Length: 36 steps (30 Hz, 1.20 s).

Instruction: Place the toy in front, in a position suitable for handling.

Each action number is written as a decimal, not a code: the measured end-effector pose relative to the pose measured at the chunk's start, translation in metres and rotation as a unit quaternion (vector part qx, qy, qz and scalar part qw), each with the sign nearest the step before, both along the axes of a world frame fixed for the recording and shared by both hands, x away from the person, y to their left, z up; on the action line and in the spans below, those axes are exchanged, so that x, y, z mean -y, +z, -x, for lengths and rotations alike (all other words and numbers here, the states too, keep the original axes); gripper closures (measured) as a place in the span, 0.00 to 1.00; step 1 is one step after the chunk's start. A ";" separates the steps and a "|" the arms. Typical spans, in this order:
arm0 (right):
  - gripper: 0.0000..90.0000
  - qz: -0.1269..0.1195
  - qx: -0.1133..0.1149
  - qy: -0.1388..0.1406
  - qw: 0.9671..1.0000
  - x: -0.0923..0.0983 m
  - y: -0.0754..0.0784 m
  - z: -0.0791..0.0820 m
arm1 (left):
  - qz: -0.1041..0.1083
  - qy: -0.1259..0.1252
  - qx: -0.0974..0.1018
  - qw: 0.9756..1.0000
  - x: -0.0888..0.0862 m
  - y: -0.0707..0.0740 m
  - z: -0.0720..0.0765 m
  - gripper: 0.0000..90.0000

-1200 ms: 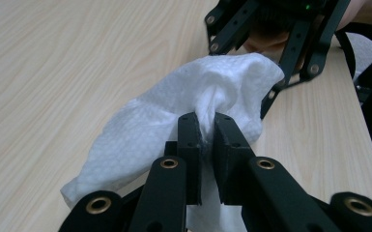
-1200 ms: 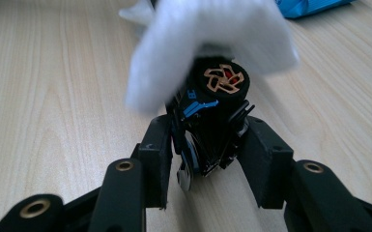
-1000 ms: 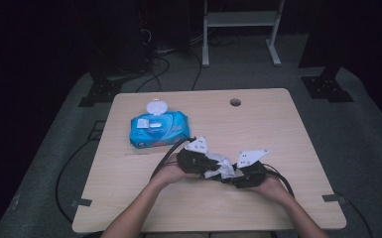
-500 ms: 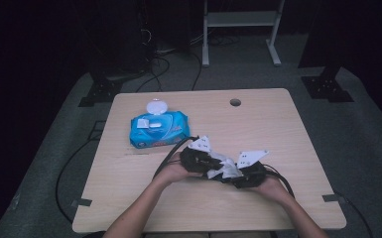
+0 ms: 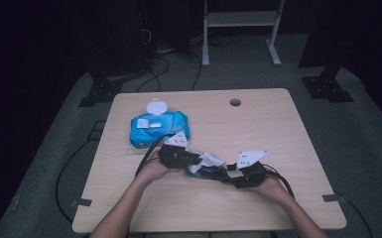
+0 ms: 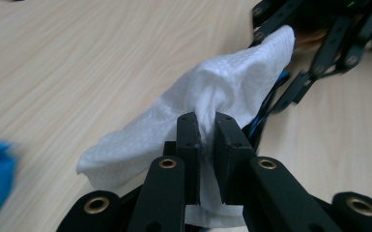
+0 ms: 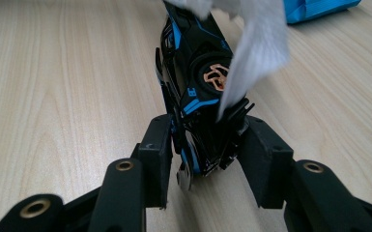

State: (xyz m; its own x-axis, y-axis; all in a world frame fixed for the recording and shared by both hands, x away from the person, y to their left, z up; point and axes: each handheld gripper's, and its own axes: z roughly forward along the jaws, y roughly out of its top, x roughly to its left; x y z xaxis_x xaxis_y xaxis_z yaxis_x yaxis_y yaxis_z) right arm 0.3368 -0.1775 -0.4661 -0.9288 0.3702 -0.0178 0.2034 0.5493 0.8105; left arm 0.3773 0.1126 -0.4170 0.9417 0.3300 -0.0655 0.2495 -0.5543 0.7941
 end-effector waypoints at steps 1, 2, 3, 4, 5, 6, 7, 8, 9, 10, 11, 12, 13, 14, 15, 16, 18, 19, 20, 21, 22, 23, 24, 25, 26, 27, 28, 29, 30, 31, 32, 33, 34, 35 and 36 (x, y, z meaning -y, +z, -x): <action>0.62 0.001 -0.001 -0.001 1.000 0.000 0.000 0.000 | 0.002 0.008 0.001 1.000 -0.005 0.000 0.000 0.91; 0.62 0.000 -0.002 0.000 1.000 0.000 0.000 0.000 | 0.001 0.013 0.001 1.000 -0.011 0.000 -0.001 0.91; 0.62 0.000 -0.002 0.001 1.000 0.000 0.000 -0.001 | 0.004 0.017 -0.001 1.000 -0.015 -0.001 -0.002 0.91; 0.62 0.000 -0.002 0.001 1.000 0.000 0.000 -0.001 | 0.010 0.020 -0.004 1.000 -0.017 -0.002 -0.002 0.91; 0.62 0.000 -0.002 0.000 1.000 0.000 0.000 -0.001 | 0.013 0.019 -0.008 1.000 -0.018 -0.002 -0.002 0.91; 0.62 0.001 0.000 0.000 1.000 0.000 0.000 -0.001 | 0.011 0.018 -0.007 1.000 -0.017 -0.002 -0.002 0.91; 0.62 0.001 -0.001 0.000 1.000 0.000 0.000 -0.001 | 0.012 0.016 -0.008 1.000 -0.014 -0.003 -0.001 0.91; 0.62 0.001 -0.003 -0.001 1.000 0.000 0.000 -0.001 | 0.014 0.012 -0.009 1.000 -0.011 -0.003 -0.001 0.91; 0.62 0.000 -0.003 -0.001 1.000 0.000 0.000 -0.001 | 0.012 0.008 -0.007 1.000 -0.006 -0.004 -0.001 0.91; 0.62 0.001 -0.003 0.000 1.000 0.000 0.000 -0.001 | 0.014 0.006 -0.010 1.000 -0.001 -0.004 0.000 0.91; 0.62 0.002 -0.002 -0.001 1.000 0.000 0.000 -0.001 | 0.014 0.001 -0.008 1.000 0.004 -0.004 0.000 0.91; 0.62 0.001 -0.002 -0.001 1.000 0.001 0.000 -0.001 | 0.013 -0.001 -0.007 1.000 0.009 -0.004 0.000 0.91; 0.62 0.002 -0.002 -0.002 1.000 0.001 0.001 -0.002 | 0.013 -0.009 -0.007 1.000 0.015 -0.004 0.000 0.91; 0.62 0.001 -0.004 -0.003 1.000 0.002 0.000 -0.002 | 0.013 -0.016 -0.007 1.000 0.019 -0.003 0.000 0.91; 0.62 0.000 -0.004 -0.003 1.000 0.002 0.000 -0.002 | 0.010 -0.021 -0.001 1.000 0.025 -0.003 0.001 0.91; 0.62 0.001 -0.003 -0.003 1.000 0.002 0.000 -0.002 | 0.009 -0.027 0.004 1.000 0.032 -0.002 0.003 0.91; 0.62 0.003 0.002 -0.002 1.000 0.001 0.000 -0.001 | 0.016 -0.044 -0.003 0.999 0.045 -0.002 0.005 0.91; 0.62 0.002 0.001 -0.002 1.000 0.001 0.000 -0.002 | 0.014 -0.047 -0.001 0.999 0.049 -0.002 0.005 0.91; 0.62 0.001 0.000 -0.003 1.000 0.001 0.000 -0.002 | 0.012 -0.052 -0.001 0.999 0.054 -0.002 0.006 0.91; 0.62 0.000 0.000 -0.002 1.000 0.002 0.000 -0.002 | 0.011 -0.056 -0.004 0.998 0.059 -0.002 0.006 0.91; 0.62 0.000 0.000 -0.002 1.000 0.002 0.000 -0.002 | 0.009 -0.059 -0.002 0.998 0.062 -0.002 0.006 0.91; 0.62 0.000 -0.001 -0.002 1.000 0.002 0.000 -0.002 | 0.007 -0.060 -0.002 0.998 0.064 -0.002 0.006 0.91; 0.62 0.000 -0.003 -0.003 1.000 0.002 0.000 -0.002 | 0.006 -0.060 0.002 0.998 0.064 -0.002 0.006 0.91; 0.62 -0.001 -0.002 -0.003 1.000 0.002 0.000 -0.002 | 0.006 -0.058 0.001 0.998 0.063 -0.002 0.006 0.91; 0.62 -0.001 -0.003 -0.004 1.000 0.003 0.000 -0.002 | 0.005 -0.054 0.001 0.999 0.060 -0.001 0.005 0.91; 0.62 -0.002 -0.002 -0.003 1.000 0.003 0.000 -0.003 | 0.005 -0.050 0.002 0.999 0.056 -0.001 0.004 0.91; 0.62 -0.002 -0.002 -0.003 1.000 0.003 0.000 -0.003 | 0.006 -0.044 0.002 0.999 0.050 -0.001 0.003 0.91; 0.62 -0.002 -0.002 -0.003 1.000 0.003 0.000 -0.003 | 0.001 -0.039 0.003 0.999 0.043 0.000 0.001 0.91; 0.62 -0.002 -0.003 -0.003 1.000 0.003 0.000 -0.003 | 0.005 -0.028 0.001 1.000 0.035 0.000 0.000 0.91; 0.62 -0.001 -0.003 -0.002 1.000 0.003 0.000 -0.003 | 0.008 -0.019 0.000 1.000 0.026 0.001 -0.001 0.90; 0.62 -0.002 -0.003 -0.002 1.000 0.003 0.000 -0.004 | 0.011 -0.009 -0.003 1.000 0.017 0.002 -0.002 0.91; 0.62 -0.003 -0.005 -0.001 1.000 0.003 0.000 -0.004 | 0.013 -0.003 -0.003 1.000 0.008 0.003 -0.003 0.91; 0.62 -0.002 -0.002 -0.003 1.000 0.004 0.000 -0.004 | 0.019 0.005 -0.005 1.000 0.001 0.003 -0.003 0.91; 0.62 0.001 0.002 -0.006 1.000 0.004 0.000 -0.004 | 0.022 0.014 -0.006 1.000 -0.006 0.004 -0.003 0.91; 0.62 0.006 0.007 -0.011 1.000 0.005 0.001 -0.004 | 0.023 0.020 -0.005 1.000 -0.011 0.003 -0.003 0.90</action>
